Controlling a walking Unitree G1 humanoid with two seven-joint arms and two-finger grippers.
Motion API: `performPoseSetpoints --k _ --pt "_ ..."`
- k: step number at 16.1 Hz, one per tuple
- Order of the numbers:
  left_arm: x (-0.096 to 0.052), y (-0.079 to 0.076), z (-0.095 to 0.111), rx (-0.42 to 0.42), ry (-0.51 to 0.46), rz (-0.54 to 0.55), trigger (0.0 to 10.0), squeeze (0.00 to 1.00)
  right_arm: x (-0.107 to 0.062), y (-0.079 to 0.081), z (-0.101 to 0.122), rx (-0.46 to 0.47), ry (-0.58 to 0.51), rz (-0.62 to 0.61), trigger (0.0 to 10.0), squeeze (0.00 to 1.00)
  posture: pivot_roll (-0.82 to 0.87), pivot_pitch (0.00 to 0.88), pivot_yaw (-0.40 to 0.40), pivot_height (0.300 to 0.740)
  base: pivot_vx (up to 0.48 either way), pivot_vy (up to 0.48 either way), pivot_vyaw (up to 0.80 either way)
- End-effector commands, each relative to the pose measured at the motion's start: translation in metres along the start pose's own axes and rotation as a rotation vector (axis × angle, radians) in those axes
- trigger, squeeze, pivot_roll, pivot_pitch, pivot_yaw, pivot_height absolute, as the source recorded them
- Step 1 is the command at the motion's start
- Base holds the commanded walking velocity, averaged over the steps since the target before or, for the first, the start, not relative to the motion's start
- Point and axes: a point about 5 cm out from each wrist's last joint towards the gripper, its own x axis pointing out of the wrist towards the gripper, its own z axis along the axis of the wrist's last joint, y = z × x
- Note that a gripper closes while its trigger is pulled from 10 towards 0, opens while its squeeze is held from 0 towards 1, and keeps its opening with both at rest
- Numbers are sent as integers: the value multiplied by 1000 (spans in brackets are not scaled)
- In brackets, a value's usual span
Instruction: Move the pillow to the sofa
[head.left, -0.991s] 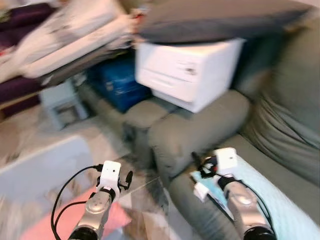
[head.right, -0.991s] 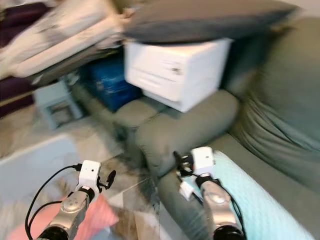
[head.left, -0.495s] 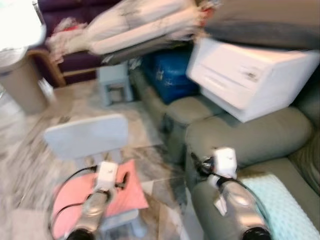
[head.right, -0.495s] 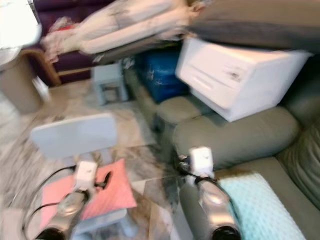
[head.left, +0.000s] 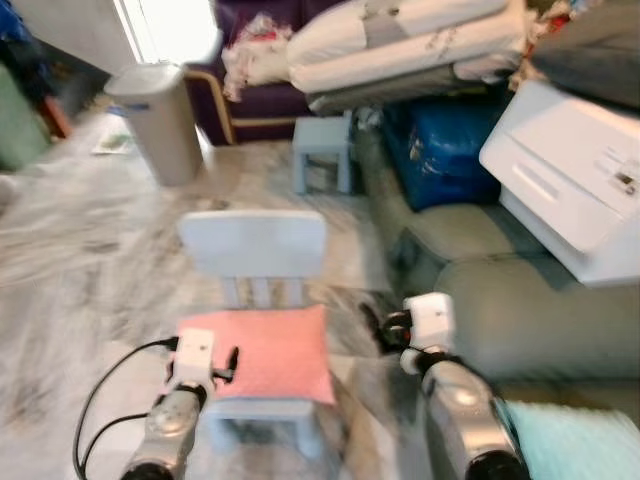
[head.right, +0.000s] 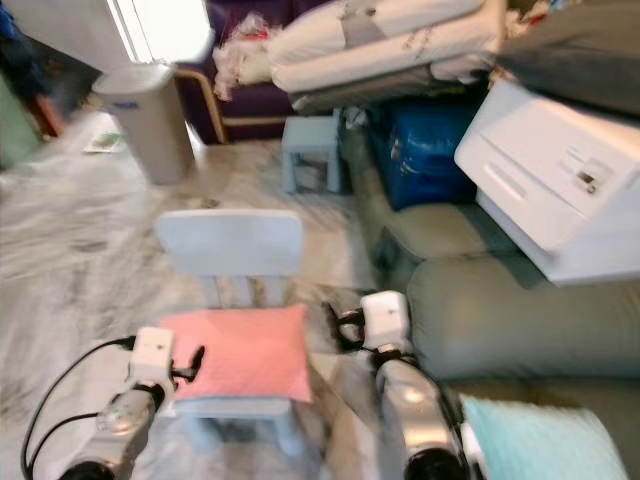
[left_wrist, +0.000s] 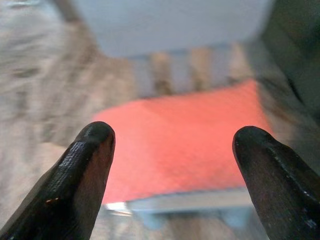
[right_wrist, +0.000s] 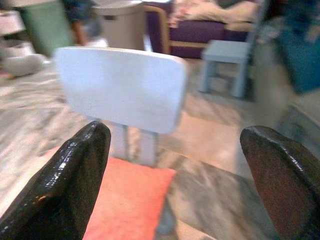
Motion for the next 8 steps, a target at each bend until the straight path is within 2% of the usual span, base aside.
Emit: performPoseSetpoints --k 1,3,8 --pt "1 -4 2 -4 -8 -14 10000 0 -3 -8 -1 -9 9 -17 10000 0 -111 6 53 740 0 0 800" --pt "1 -3 2 -11 -6 -17 10000 0 -3 -8 -1 -5 7 -19 10000 0 -110 6 53 740 0 0 678" --pt "2 -2 2 -47 1 -19 10000 0 -3 -8 -1 25 0 -32 10000 0 -109 5 55 740 0 0 0"
